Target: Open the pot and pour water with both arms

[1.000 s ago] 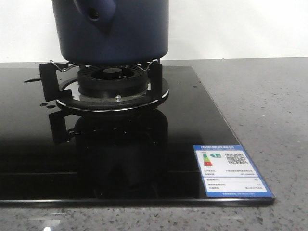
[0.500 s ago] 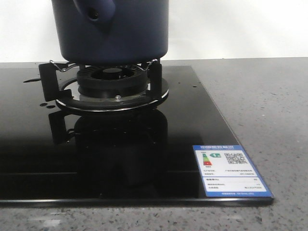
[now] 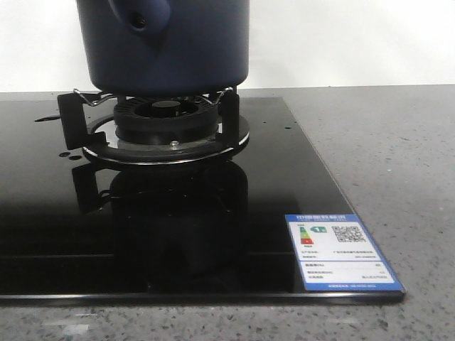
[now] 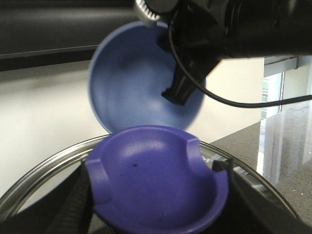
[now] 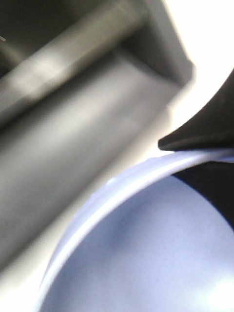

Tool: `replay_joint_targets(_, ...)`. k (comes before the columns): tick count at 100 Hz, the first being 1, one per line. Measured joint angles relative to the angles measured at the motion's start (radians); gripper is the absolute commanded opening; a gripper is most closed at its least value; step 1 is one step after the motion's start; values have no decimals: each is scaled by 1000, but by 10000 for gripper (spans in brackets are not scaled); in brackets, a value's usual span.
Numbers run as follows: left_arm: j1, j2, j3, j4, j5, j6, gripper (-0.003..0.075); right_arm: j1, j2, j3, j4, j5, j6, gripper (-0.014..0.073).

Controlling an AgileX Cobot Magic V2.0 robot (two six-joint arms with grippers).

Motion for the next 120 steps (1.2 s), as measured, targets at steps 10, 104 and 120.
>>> replay_joint_targets(10,0,0,0,0,0,0,189,-42,-8,-1,139,73,19,-42)
replay_joint_targets(104,-137,98,-49,-11,16,24,189,-997,-566,774,1242,187,-101,-42)
replay_joint_targets(120,-162,159,-105,-13,23,40,189,-1079,-653,1054,1319,95,-121,-42)
